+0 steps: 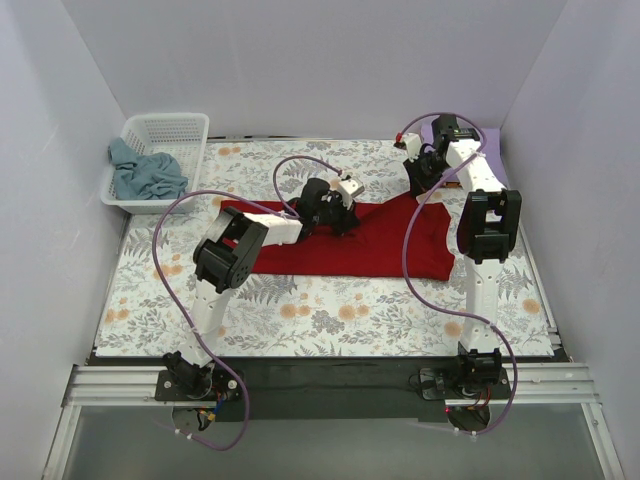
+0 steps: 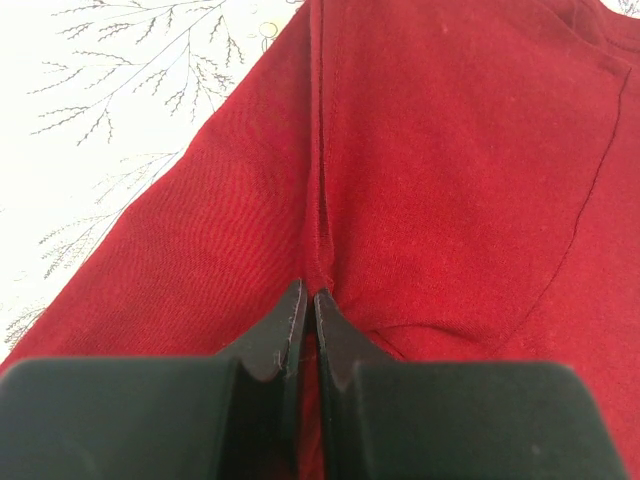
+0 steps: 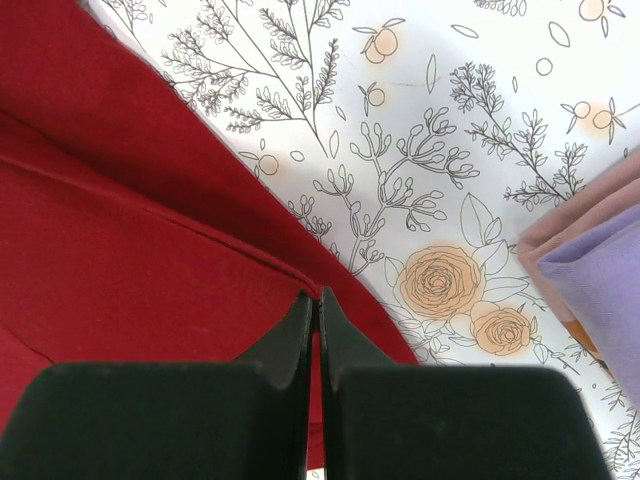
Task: Fold and stack the t-shirts
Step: Fold the tshirt
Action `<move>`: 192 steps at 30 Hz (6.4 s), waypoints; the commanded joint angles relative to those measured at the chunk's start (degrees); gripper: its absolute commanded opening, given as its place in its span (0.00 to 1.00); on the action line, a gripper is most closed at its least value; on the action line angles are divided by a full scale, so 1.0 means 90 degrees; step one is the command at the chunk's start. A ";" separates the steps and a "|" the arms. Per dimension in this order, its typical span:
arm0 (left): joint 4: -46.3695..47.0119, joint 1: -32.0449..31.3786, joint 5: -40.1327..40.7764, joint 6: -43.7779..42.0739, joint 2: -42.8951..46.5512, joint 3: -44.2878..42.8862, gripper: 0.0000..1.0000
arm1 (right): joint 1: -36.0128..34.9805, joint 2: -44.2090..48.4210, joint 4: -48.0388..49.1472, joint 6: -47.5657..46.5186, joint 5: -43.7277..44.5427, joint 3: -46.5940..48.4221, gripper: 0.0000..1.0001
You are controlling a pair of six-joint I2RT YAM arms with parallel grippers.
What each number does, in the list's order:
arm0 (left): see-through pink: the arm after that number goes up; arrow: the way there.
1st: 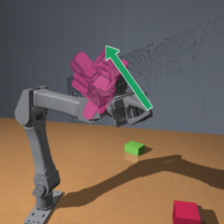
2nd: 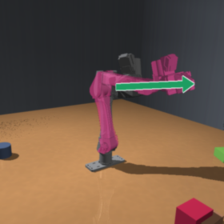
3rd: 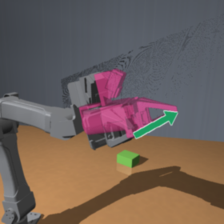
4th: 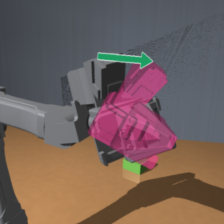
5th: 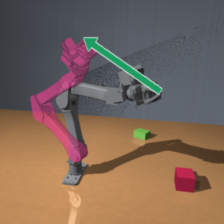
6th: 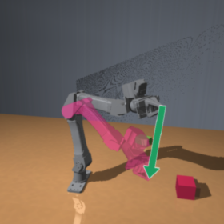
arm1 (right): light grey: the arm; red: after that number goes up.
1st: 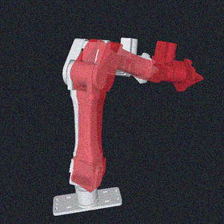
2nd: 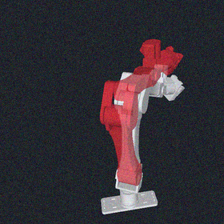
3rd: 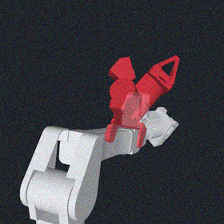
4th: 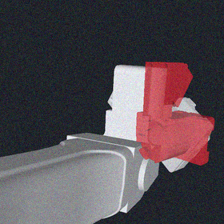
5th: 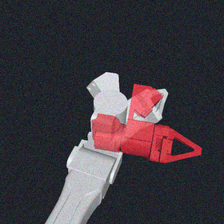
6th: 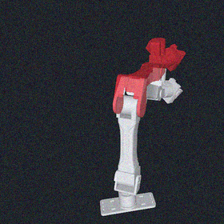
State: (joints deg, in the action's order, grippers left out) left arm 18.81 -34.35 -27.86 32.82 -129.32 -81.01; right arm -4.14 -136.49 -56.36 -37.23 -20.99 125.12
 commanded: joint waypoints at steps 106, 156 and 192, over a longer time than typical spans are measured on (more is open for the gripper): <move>-0.0185 0.0525 -0.0703 -0.2638 0.1380 0.0700 0.18 | -0.0497 0.2597 0.0442 0.1169 -0.0646 -0.3082 0.01; -0.5752 0.3308 0.2206 -0.3284 0.1682 0.0999 0.15 | -0.0389 0.2488 0.1301 0.1764 0.1746 -0.4653 0.49; -0.4261 0.3914 -0.0010 -0.2877 0.7022 0.3230 0.79 | -0.2089 0.1646 0.3948 0.0748 0.3085 -0.0588 0.55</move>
State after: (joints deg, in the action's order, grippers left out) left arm -27.77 0.89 -26.96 5.76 -70.52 -52.29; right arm -22.85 -133.67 -25.21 -30.37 7.55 123.02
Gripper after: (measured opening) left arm 0.693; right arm 0.532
